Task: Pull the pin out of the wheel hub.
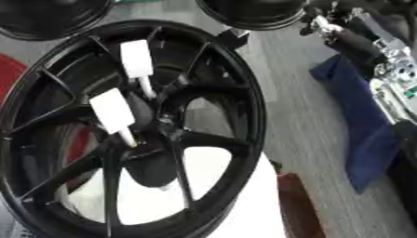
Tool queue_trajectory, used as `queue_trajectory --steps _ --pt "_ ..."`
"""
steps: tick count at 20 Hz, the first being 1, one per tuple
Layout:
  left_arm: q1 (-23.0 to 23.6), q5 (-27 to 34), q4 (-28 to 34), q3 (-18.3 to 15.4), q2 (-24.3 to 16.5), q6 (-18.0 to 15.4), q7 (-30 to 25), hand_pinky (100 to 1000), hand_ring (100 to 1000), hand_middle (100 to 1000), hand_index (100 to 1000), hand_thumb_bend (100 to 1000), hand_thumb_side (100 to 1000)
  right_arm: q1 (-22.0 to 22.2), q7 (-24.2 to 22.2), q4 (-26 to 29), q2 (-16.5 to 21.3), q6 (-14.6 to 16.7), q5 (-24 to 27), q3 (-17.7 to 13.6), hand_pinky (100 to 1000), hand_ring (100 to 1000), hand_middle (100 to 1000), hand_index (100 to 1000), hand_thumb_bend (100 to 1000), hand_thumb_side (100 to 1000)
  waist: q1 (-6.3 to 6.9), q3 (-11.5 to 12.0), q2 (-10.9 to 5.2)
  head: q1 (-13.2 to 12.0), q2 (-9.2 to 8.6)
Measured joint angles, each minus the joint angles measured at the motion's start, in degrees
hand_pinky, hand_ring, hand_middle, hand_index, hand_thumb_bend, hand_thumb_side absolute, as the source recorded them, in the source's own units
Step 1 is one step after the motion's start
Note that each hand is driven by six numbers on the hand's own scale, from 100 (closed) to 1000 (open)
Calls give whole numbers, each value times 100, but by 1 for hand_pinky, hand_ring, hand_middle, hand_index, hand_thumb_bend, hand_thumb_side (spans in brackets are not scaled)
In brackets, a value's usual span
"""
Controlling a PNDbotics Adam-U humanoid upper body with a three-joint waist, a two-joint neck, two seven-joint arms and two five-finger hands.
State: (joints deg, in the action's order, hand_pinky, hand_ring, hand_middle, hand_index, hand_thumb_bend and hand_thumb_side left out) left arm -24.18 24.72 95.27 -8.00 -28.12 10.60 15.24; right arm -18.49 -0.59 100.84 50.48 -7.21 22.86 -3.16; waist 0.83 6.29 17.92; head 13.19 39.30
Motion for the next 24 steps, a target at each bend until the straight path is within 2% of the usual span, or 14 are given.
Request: queue_trajectory --steps 1,2,7,11,15,18,24 --pt "2 0 0 0 0 0 0 749 659 599 719 361 659 -19 -18 46 72 -11 -61 1 950 732 715 786 171 450 -10 0 -9 8 1" --pt "3 0 -1 -1 0 0 0 749 658 599 719 361 659 -21 -46 104 154 -20 -143 4 949 734 717 787 124 409 -23 0 -22 19 4" --pt "28 -4 -6 -4 -3 1 1 750 658 599 719 360 660 -87 -324 458 620 -66 -674 36 924 752 723 789 218 344 -45 -15 -32 52 46" --pt "54 -17 -33 -4 -6 1 1 750 658 599 719 359 660 -334 -760 763 1076 -38 -1244 73 906 764 723 789 292 321 -64 -25 -41 59 52" --pt "60 -32 -34 -4 -12 1 1 751 657 599 719 358 661 -737 -1496 971 1499 87 -1731 217 892 777 727 792 355 347 -85 -24 -85 104 98" --pt "65 -35 -35 -4 -15 4 -1 751 657 599 719 356 662 -1116 -2237 1070 1727 223 -2029 417 886 788 732 795 391 384 -124 -6 -97 135 124" --pt "79 -51 -37 -1 -62 11 -8 751 657 599 719 355 663 -1920 -3683 1129 1809 529 -2470 903 881 798 737 800 429 434 -187 12 -102 158 196"
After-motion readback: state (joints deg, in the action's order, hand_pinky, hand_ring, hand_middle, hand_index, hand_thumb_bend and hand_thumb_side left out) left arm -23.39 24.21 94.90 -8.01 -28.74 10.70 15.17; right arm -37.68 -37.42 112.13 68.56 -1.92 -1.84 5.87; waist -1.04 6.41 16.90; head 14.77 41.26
